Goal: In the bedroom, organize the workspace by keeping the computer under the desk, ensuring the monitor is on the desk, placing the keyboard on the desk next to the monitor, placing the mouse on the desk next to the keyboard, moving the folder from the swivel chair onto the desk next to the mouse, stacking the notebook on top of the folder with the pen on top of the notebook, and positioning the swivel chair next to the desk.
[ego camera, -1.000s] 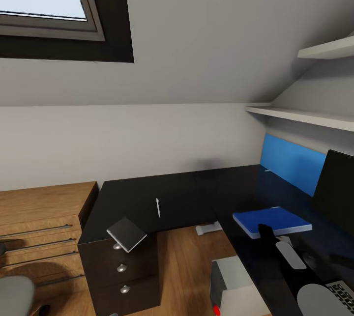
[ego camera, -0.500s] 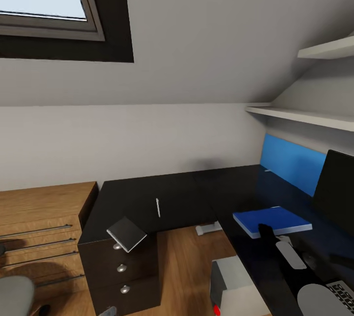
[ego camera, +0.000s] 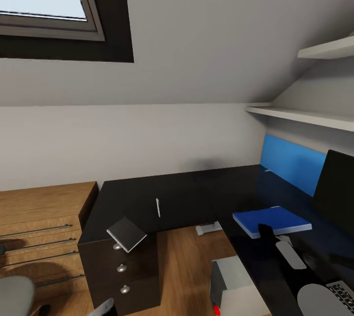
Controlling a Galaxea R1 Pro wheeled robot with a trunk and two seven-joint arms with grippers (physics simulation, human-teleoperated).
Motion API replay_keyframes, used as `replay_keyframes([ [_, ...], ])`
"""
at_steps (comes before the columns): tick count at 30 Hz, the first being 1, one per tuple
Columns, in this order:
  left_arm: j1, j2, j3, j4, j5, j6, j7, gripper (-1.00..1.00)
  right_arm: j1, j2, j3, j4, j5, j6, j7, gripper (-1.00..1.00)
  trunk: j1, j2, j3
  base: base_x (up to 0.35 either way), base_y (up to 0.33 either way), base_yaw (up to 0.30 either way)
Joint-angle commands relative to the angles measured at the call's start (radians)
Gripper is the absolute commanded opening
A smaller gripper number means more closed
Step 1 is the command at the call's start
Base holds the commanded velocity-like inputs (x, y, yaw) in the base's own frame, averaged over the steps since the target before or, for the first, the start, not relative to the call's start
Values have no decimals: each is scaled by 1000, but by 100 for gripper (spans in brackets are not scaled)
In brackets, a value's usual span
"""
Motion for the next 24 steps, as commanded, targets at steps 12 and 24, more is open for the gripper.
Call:
replay_keyframes([
  [12,-1,-38,-11,1,5,-9,9,100,0,6,-3,-1,-6,0,-4,-100,0,-1,-1,0,0,0],
  [24,-1,-40,-12,2,5,-8,9,100,0,3,-5,-2,-6,-1,-4,-100,27,-50,-23,0,0,0],
])
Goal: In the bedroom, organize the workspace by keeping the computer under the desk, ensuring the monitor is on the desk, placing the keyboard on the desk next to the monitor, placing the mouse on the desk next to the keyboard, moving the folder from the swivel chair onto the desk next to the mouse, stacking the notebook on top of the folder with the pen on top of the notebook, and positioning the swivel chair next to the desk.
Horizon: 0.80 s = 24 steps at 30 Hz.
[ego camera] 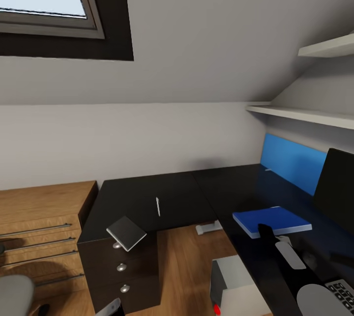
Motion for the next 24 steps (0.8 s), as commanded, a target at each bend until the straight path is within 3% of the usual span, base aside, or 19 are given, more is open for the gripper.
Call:
replay_keyframes([
  [1,-1,1,-9,0,4,-3,9,100,0,0,-3,-2,-3,5,-5,-100,4,-8,-5,0,0,0],
  [24,-1,-1,-9,2,4,-2,9,100,-1,0,-3,-2,-3,4,6,-100,92,-169,-77,0,0,0],
])
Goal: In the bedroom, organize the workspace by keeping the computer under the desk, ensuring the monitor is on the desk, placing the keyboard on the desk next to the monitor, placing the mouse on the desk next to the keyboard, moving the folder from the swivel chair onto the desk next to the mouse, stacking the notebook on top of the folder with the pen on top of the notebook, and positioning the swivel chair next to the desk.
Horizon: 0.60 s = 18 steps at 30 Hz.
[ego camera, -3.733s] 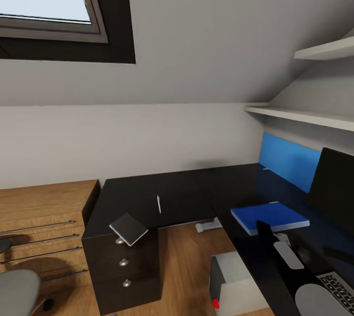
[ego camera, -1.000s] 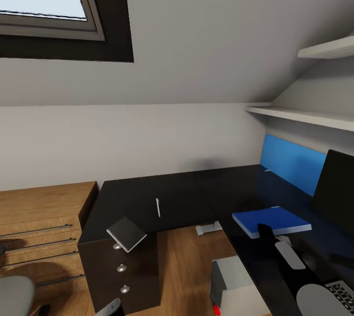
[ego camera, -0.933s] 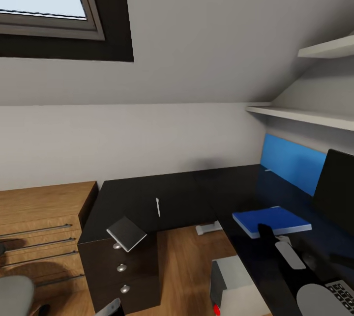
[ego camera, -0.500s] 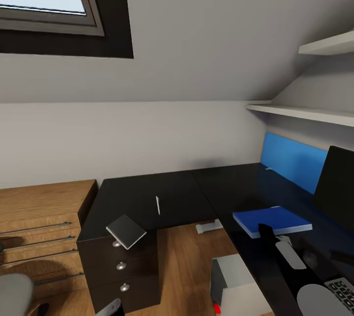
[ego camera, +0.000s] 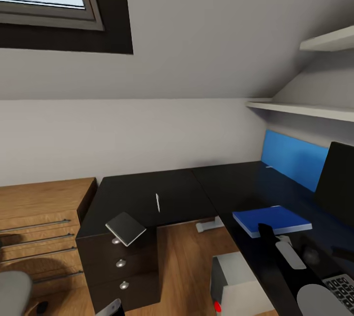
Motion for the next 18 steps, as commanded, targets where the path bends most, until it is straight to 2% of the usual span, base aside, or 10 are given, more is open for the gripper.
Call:
replay_keyframes([
  [1,-1,1,-9,0,4,-4,9,100,-1,0,-3,-2,-3,5,-4,-100,4,-8,-4,0,0,0],
  [13,-1,1,-9,0,4,-4,9,100,0,1,-3,-2,-3,5,0,-100,50,-92,-42,0,0,-3],
  [18,-1,1,-9,0,4,-4,9,100,0,1,-3,-1,-3,5,0,-100,54,-99,-45,0,0,-160],
])
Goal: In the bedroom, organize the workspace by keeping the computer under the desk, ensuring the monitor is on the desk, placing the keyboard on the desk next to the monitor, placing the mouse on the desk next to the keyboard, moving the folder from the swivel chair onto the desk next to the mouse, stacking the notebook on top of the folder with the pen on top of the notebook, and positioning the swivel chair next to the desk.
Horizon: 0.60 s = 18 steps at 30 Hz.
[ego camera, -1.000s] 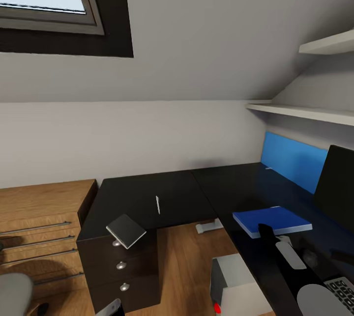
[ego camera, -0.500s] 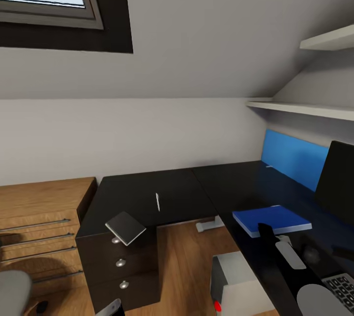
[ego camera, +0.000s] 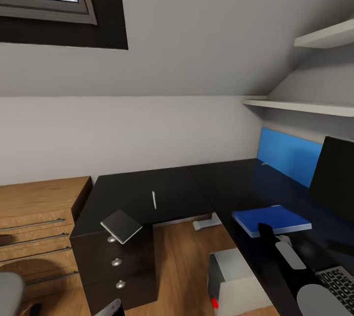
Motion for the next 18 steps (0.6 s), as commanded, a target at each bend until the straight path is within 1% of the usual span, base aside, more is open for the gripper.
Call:
replay_keyframes([
  [1,-1,1,-9,0,4,-4,9,100,-1,0,-3,-2,-4,5,-6,-100,0,-1,-1,0,0,-224],
  [3,-1,1,-9,0,4,-5,9,100,0,0,-3,-2,-4,5,-6,-100,0,-1,-1,0,0,-192],
  [6,-1,2,-11,0,3,-4,7,100,-1,0,-3,-2,-4,5,-6,-100,0,-1,-1,0,0,-61],
  [9,-1,2,-27,2,4,-4,7,100,-1,0,-3,-2,-4,5,-6,-100,0,-1,-1,0,0,-19],
  [12,-1,3,-35,3,4,-4,7,100,-1,1,-3,-2,-4,5,-6,-100,0,-1,-1,5,-5,-6],
  [18,-1,4,-39,3,4,-4,7,100,-1,2,-3,-2,-4,5,-6,-100,0,-1,-1,87,-77,-1],
])
